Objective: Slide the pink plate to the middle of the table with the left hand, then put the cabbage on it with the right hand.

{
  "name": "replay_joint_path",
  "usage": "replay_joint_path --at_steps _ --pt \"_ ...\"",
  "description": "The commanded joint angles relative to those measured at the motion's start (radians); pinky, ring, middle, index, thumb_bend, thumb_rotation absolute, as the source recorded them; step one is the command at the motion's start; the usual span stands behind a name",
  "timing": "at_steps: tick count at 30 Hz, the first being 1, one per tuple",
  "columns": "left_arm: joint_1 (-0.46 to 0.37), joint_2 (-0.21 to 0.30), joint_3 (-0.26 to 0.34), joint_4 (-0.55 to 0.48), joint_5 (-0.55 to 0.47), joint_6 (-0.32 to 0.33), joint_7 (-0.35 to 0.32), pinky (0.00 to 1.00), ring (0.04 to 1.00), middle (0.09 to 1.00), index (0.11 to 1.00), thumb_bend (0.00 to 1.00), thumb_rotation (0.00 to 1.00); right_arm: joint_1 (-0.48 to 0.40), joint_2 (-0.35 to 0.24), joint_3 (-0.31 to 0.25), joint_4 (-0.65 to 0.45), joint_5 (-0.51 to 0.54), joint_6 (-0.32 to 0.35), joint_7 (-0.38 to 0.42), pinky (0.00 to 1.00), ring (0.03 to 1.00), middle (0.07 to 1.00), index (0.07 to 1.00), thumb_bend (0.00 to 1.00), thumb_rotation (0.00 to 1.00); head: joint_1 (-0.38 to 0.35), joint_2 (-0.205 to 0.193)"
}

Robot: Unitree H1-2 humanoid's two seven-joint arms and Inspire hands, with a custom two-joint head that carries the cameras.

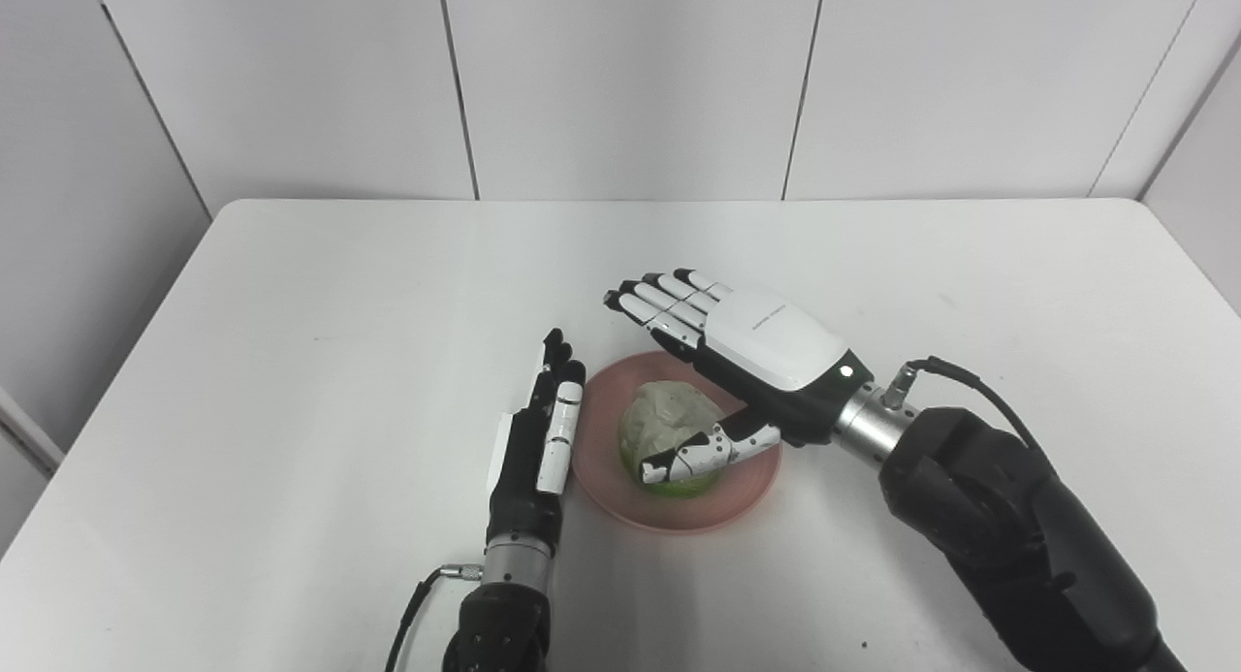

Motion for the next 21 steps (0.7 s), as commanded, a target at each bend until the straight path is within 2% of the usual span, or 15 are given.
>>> replay_joint_path --at_steps 1,5,6,10,12,16,21 --pt "-0.02 -0.03 0.003 -0.026 -0.027 -0.013 -0.004 1.0 1.0 1.0 1.0 0.55 1.0 0.017 0.041 -0.069 -0.045 0.086 0.035 -0.061 1.0 1.0 1.0 1.0 0.89 0.98 0.007 -0.008" --pt "-0.026 -0.018 0.007 -0.009 -0.05 -0.046 -0.012 1.0 1.0 1.0 1.0 0.51 1.0 0.111 0.134 -0.179 -0.052 0.279 0.095 -0.107 0.98 1.0 1.0 1.0 0.85 0.98 0.009 -0.005" --pt "-0.025 -0.016 0.01 -0.011 -0.057 -0.044 -0.013 1.0 1.0 1.0 1.0 0.51 1.0 0.147 0.176 -0.208 -0.05 0.32 0.093 -0.147 0.99 1.0 1.0 1.0 0.84 0.99 0.011 -0.005" --pt "-0.025 -0.01 0.016 -0.011 -0.065 -0.048 -0.013 1.0 1.0 1.0 1.0 0.53 1.0 0.234 0.316 -0.293 -0.011 0.462 0.041 -0.275 1.0 1.0 1.0 1.0 0.79 1.0 0.012 -0.001" --pt "-0.026 -0.004 0.02 -0.012 -0.078 -0.048 -0.022 1.0 1.0 1.0 1.0 0.53 1.0 0.26 0.378 -0.328 0.021 0.55 0.006 -0.324 1.0 1.0 1.0 1.0 0.79 0.96 0.011 0.002" --pt "-0.024 0.004 0.026 -0.02 -0.094 -0.054 -0.029 1.0 1.0 1.0 1.0 0.53 1.0 0.275 0.418 -0.342 0.058 0.634 -0.021 -0.349 1.0 1.0 1.0 1.0 0.74 0.92 0.008 0.001" --pt "-0.024 0.016 0.035 -0.029 -0.12 -0.057 -0.051 1.0 1.0 1.0 1.0 0.53 1.0 0.299 0.446 -0.344 0.059 0.701 0.05 -0.37 1.0 1.0 1.0 1.0 0.7 0.85 -0.005 0.005"
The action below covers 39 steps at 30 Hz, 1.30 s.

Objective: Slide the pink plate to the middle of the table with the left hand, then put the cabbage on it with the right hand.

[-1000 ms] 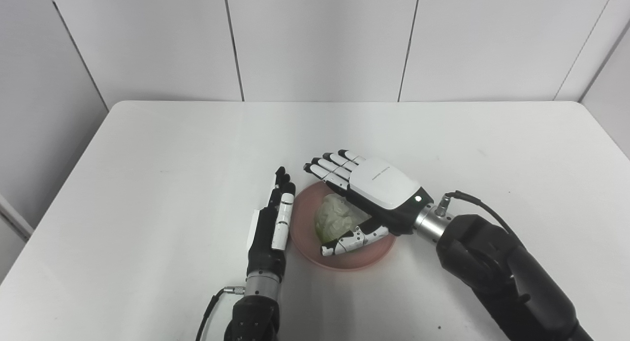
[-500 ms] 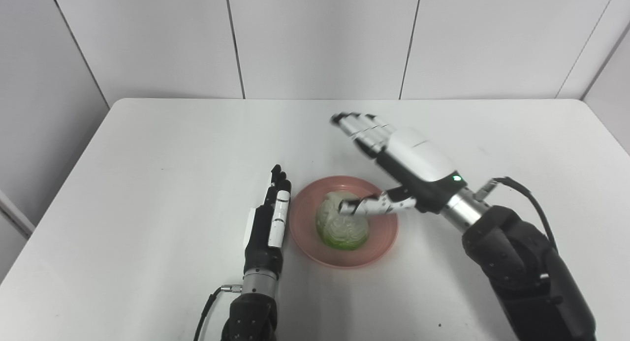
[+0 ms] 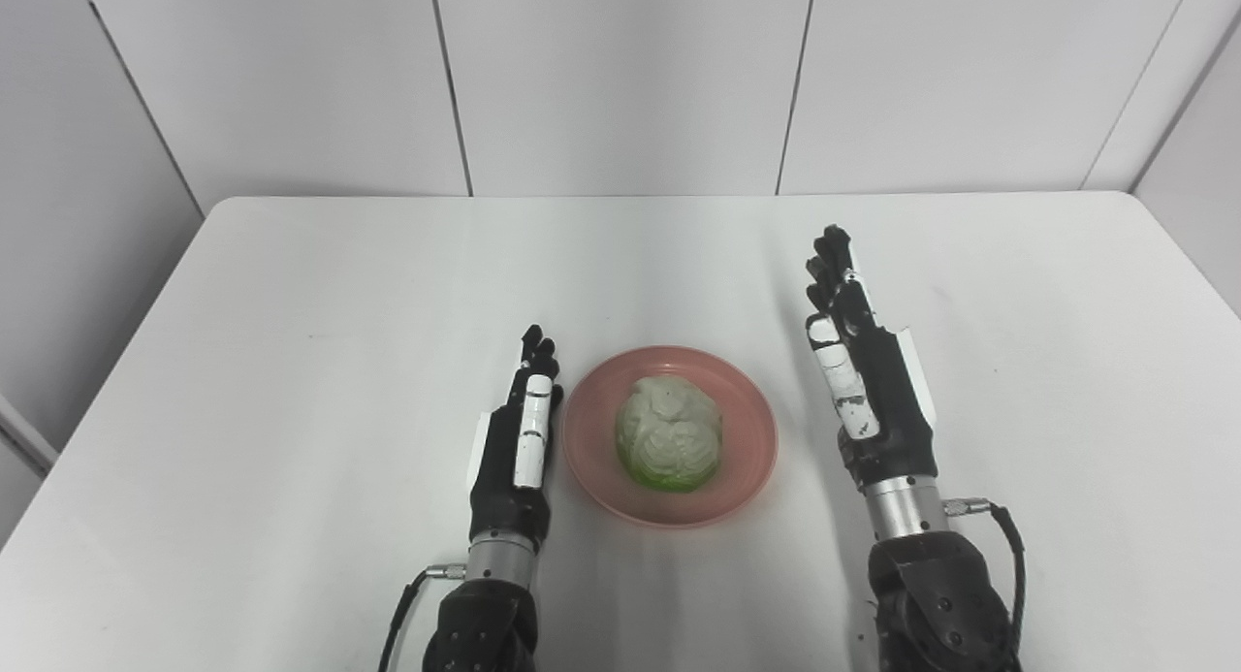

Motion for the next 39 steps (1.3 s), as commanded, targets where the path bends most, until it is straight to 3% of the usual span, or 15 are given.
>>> replay_joint_path --at_steps 1,7,10,17,24,28,39 --pt "-0.026 0.007 0.001 -0.027 -0.008 -0.049 -0.015 1.0 1.0 1.0 1.0 0.53 1.0 0.004 0.026 0.002 -0.028 0.016 0.013 -0.022 1.0 1.0 1.0 1.0 0.72 0.85 0.001 0.001" --pt "-0.026 0.004 0.008 -0.038 0.005 -0.025 -0.004 1.0 1.0 1.0 1.0 0.55 1.0 0.032 0.047 0.011 -0.045 0.033 0.076 -0.053 1.0 1.0 1.0 1.0 0.78 0.81 0.0 0.006" --pt "-0.027 0.006 0.006 -0.038 0.001 -0.025 -0.011 1.0 1.0 1.0 1.0 0.56 1.0 0.049 0.021 0.031 -0.071 0.038 0.149 -0.025 1.0 1.0 1.0 1.0 0.78 0.91 0.002 0.007" --pt "-0.026 0.008 0.0 -0.042 0.001 -0.029 -0.017 1.0 1.0 1.0 1.0 0.54 1.0 0.071 0.004 0.045 -0.08 0.081 0.2 -0.011 1.0 1.0 1.0 1.0 0.73 0.96 0.003 0.011" --pt "-0.03 0.012 -0.003 -0.039 -0.006 -0.02 -0.031 1.0 1.0 1.0 1.0 0.54 1.0 0.104 -0.003 0.062 -0.063 0.069 0.184 -0.018 1.0 1.0 1.0 1.0 0.72 0.98 0.009 0.006" --pt "-0.033 0.014 -0.003 -0.033 -0.014 -0.012 -0.045 1.0 1.0 1.0 1.0 0.6 1.0 0.105 -0.017 0.069 -0.042 0.071 0.167 -0.006 1.0 1.0 1.0 1.0 0.69 0.99 0.017 0.005" --pt "-0.036 0.019 0.003 -0.023 -0.012 -0.002 -0.055 1.0 1.0 1.0 1.0 0.62 1.0 0.106 -0.016 0.074 0.017 0.074 0.099 -0.003 1.0 1.0 1.0 1.0 0.68 0.95 0.027 -0.014"
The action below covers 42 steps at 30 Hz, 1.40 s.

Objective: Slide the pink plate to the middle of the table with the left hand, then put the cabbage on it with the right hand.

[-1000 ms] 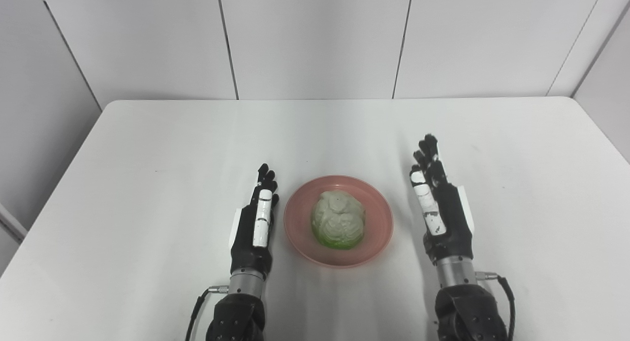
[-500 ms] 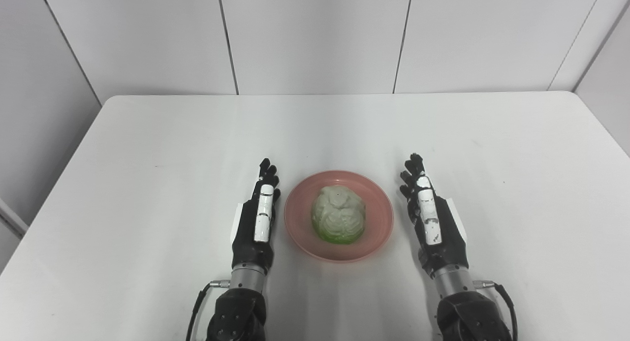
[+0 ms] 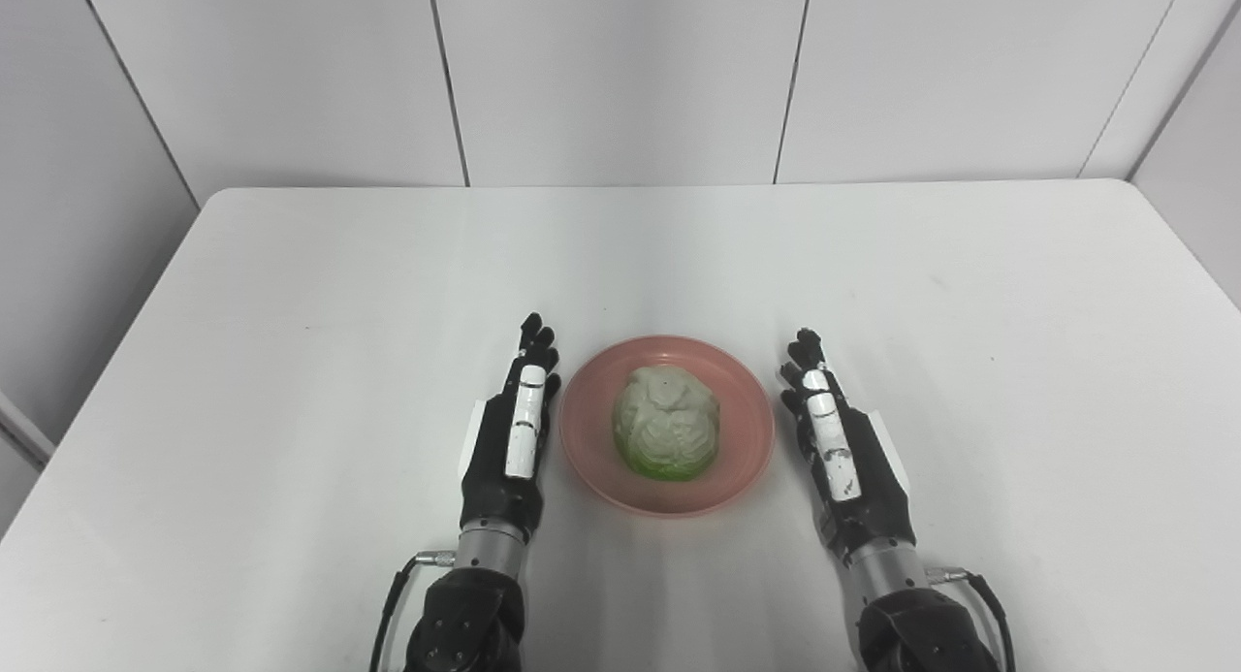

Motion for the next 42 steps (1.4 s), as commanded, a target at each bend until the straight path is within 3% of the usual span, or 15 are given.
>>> replay_joint_path --at_steps 1,13,23,28,31,39,42 --pt "-0.036 0.005 -0.005 -0.013 -0.005 -0.017 -0.016 1.0 1.0 1.0 1.0 0.62 1.0 -0.019 0.007 0.007 -0.008 0.004 -0.066 0.006 1.0 1.0 1.0 1.0 0.69 0.95 0.001 0.001" --pt "-0.029 0.023 0.005 -0.013 -0.026 -0.005 -0.045 1.0 1.0 1.0 1.0 0.61 1.0 -0.03 0.033 0.013 0.019 -0.046 -0.117 -0.039 1.0 1.0 1.0 1.0 0.69 0.95 -0.004 -0.003" --pt "-0.037 0.024 0.023 -0.004 -0.046 -0.001 -0.048 1.0 1.0 1.0 1.0 0.62 1.0 -0.045 0.047 0.016 0.025 -0.047 -0.111 -0.051 1.0 1.0 1.0 1.0 0.68 0.94 -0.013 -0.004" --pt "-0.032 0.025 0.027 -0.028 -0.048 0.047 -0.043 1.0 1.0 1.0 1.0 0.64 1.0 -0.037 0.053 0.019 0.001 -0.039 -0.089 -0.051 1.0 1.0 1.0 1.0 0.68 0.91 -0.012 -0.011" --pt "-0.038 0.032 0.023 -0.022 -0.035 0.049 -0.04 1.0 1.0 1.0 1.0 0.64 1.0 -0.038 0.053 0.019 -0.005 -0.038 -0.09 -0.052 1.0 1.0 1.0 1.0 0.65 0.9 -0.012 -0.014" --pt "-0.038 0.03 0.025 -0.01 -0.036 0.016 -0.037 1.0 1.0 1.0 1.0 0.64 1.0 -0.046 0.041 0.02 -0.002 -0.016 -0.084 -0.029 1.0 1.0 1.0 1.0 0.68 0.91 -0.007 -0.021" --pt "-0.03 0.028 0.023 -0.026 -0.035 0.031 -0.036 1.0 1.0 1.0 1.0 0.63 1.0 -0.041 0.045 0.017 -0.009 -0.025 -0.075 -0.041 1.0 1.0 1.0 1.0 0.68 0.9 -0.006 -0.015"
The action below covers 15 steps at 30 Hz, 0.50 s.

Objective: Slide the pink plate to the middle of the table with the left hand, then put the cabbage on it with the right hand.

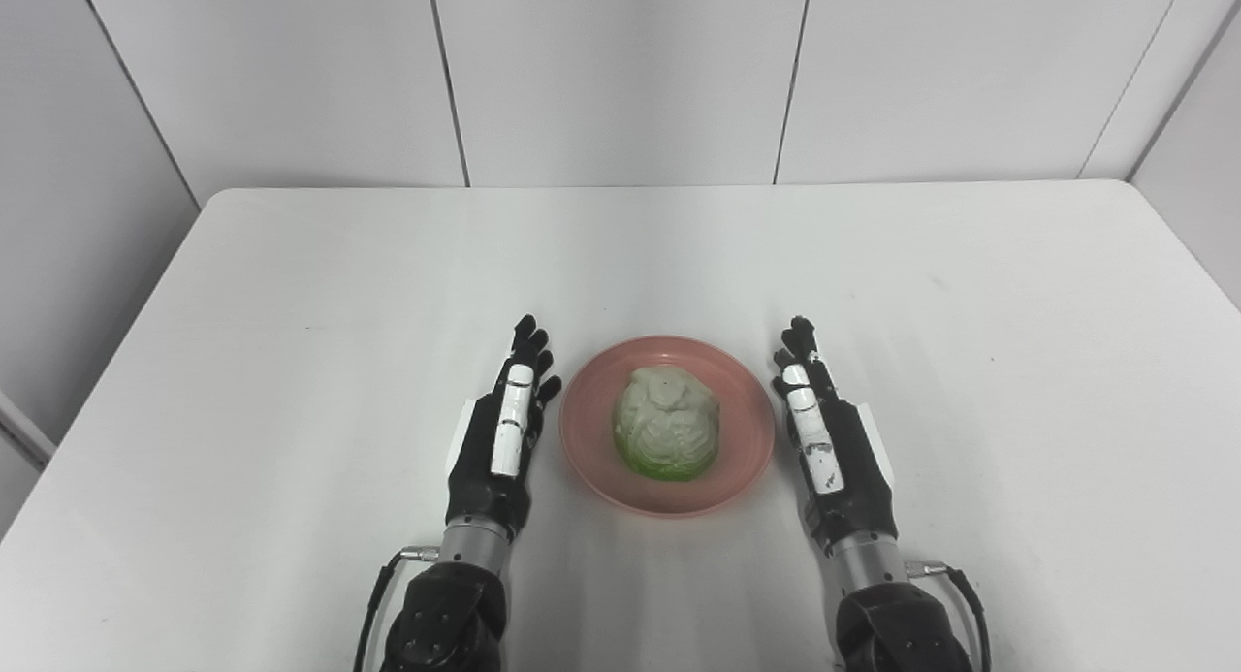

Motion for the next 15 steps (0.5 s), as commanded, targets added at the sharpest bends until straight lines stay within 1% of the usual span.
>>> replay_joint_path --at_steps 1,4,6,8,10,13,15 --pt "-0.018 0.001 -0.006 -0.028 0.012 0.003 0.002 1.0 1.0 1.0 1.0 0.63 1.0 -0.022 0.012 0.004 -0.047 -0.009 -0.012 -0.005 1.0 1.0 1.0 1.0 0.68 0.89 0.0 0.011" --pt "-0.023 0.01 -0.014 -0.024 0.031 0.001 0.002 1.0 1.0 1.0 1.0 0.63 1.0 -0.022 0.002 0.011 -0.058 -0.005 -0.008 0.007 1.0 1.0 1.0 1.0 0.7 0.89 -0.001 0.011" --pt "-0.026 0.01 -0.011 -0.021 0.022 -0.004 -0.005 1.0 1.0 1.0 1.0 0.64 1.0 -0.022 0.005 0.009 -0.063 -0.015 0.0 -0.004 1.0 1.0 1.0 1.0 0.7 0.89 0.001 0.013" --pt "-0.025 0.005 -0.011 -0.022 0.014 -0.014 -0.008 1.0 1.0 1.0 1.0 0.64 1.0 -0.026 0.0 0.008 -0.064 -0.003 0.005 0.005 1.0 1.0 1.0 1.0 0.69 0.89 0.008 0.014" --pt "-0.026 -0.001 -0.009 -0.012 0.026 -0.04 0.005 1.0 1.0 1.0 1.0 0.63 1.0 -0.031 -0.004 0.007 -0.062 0.012 0.004 0.018 1.0 1.0 1.0 1.0 0.68 0.9 0.008 0.014" --pt "-0.028 0.0 -0.008 -0.006 0.037 -0.047 0.014 1.0 1.0 1.0 1.0 0.65 1.0 -0.034 -0.005 0.005 -0.056 0.019 -0.001 0.02 1.0 1.0 1.0 1.0 0.66 0.89 0.01 0.01" --pt "-0.029 0.0 -0.007 -0.005 0.038 -0.051 0.017 1.0 1.0 1.0 1.0 0.63 1.0 -0.033 -0.006 0.005 -0.057 0.019 0.003 0.02 1.0 1.0 1.0 1.0 0.67 0.89 0.012 0.011"
